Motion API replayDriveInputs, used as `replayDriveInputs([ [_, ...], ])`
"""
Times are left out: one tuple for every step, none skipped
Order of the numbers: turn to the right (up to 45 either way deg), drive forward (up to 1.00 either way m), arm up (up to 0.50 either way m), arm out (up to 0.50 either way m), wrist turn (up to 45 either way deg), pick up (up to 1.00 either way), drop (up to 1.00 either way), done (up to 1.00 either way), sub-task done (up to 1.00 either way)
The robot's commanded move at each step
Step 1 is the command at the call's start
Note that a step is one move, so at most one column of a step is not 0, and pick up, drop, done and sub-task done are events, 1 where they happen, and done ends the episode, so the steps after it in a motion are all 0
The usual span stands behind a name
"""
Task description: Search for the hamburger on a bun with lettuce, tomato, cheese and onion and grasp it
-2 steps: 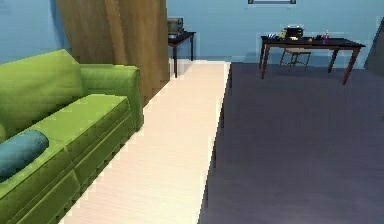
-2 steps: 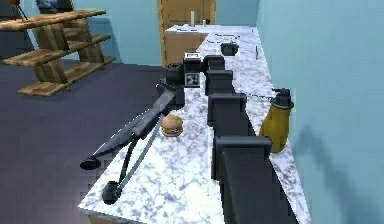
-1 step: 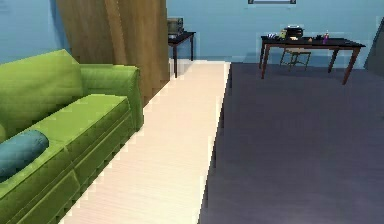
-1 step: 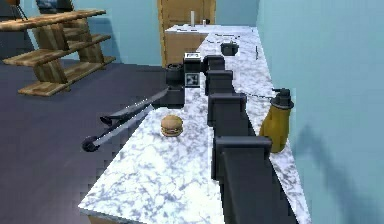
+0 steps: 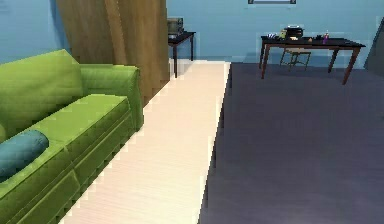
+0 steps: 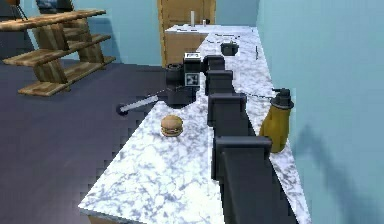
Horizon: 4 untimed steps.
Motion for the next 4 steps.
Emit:
replayDriveInputs([
  [0.0, 0.00, 0.00, 0.00, 33.0, 0.00, 0.00, 0.00, 0.00],
  [0.0, 0.00, -0.12, 0.00, 0.0, 0.00, 0.00, 0.00, 0.00],
  [0.0, 0.00, 0.00, 0.00, 0.0, 1.00, 0.00, 0.00, 0.00],
  [0.0, 0.00, 0.10, 0.00, 0.0, 0.00, 0.00, 0.00, 0.00],
])
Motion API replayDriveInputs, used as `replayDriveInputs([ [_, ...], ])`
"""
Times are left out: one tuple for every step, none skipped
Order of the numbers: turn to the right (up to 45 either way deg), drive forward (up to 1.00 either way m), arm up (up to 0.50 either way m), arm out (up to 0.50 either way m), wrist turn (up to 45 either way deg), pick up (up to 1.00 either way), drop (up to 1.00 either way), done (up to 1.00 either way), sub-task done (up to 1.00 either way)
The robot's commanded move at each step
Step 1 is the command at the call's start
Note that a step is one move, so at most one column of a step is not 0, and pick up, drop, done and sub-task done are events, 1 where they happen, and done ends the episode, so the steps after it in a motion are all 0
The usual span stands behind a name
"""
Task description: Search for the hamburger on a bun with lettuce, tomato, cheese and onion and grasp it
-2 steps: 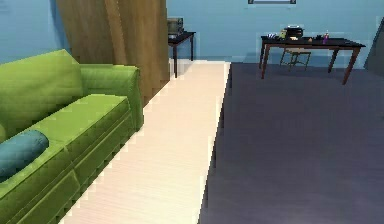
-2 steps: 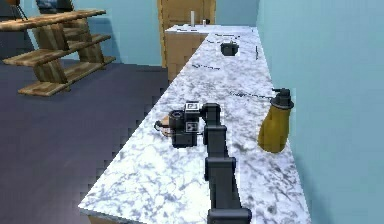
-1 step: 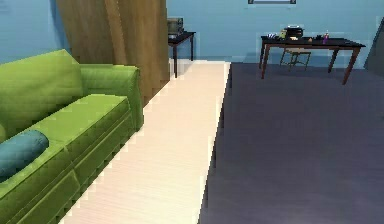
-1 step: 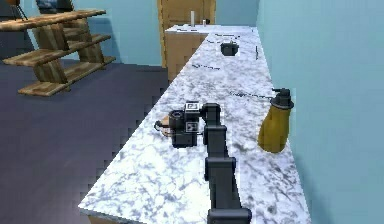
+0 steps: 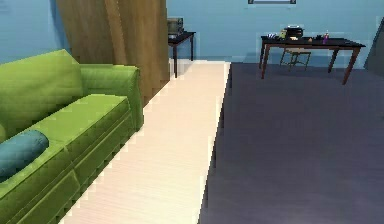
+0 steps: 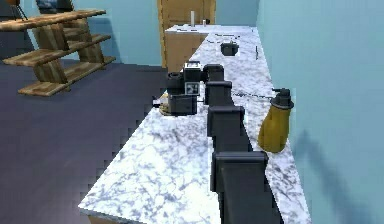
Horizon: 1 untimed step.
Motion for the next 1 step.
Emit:
replayDriveInputs([
  [0.0, 0.00, 0.00, 0.00, 0.0, 0.00, 0.00, 1.00, 0.00],
])
